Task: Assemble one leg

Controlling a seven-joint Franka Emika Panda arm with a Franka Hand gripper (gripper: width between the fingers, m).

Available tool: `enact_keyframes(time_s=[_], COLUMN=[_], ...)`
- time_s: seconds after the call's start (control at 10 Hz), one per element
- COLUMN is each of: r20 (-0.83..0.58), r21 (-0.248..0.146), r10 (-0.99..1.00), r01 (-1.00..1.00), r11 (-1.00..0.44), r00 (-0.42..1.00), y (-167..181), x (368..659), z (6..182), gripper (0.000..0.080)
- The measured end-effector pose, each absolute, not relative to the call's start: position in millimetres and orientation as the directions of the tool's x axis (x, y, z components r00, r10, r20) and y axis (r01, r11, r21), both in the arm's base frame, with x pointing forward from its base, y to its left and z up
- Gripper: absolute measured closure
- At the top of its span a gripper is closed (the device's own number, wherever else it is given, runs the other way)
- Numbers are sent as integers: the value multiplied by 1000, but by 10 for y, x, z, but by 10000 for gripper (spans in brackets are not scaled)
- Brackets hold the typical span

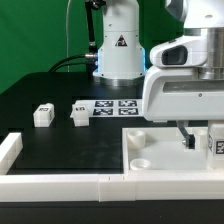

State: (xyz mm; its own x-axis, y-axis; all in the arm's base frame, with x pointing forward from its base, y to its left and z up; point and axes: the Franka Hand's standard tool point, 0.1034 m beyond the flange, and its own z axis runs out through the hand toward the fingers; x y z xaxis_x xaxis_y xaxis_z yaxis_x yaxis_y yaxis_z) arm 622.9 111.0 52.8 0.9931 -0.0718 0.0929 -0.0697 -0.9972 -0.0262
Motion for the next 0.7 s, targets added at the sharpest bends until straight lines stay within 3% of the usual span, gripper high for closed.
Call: enact_keyframes(time_s=[0.1,0.2,0.4,0.7], r20=[92,92,88,62], r21=[-28,-30,-44,-84], r10=[-88,-109,-197,-608], r01=[-85,-107,-194,-602], r11=[-996,-994,-980,-794], r00=[992,990,976,792], y=[1110,1108,1112,1139], x=[6229,6228,6228,6230], z=[528,528,528,531], gripper=[402,534,534,534])
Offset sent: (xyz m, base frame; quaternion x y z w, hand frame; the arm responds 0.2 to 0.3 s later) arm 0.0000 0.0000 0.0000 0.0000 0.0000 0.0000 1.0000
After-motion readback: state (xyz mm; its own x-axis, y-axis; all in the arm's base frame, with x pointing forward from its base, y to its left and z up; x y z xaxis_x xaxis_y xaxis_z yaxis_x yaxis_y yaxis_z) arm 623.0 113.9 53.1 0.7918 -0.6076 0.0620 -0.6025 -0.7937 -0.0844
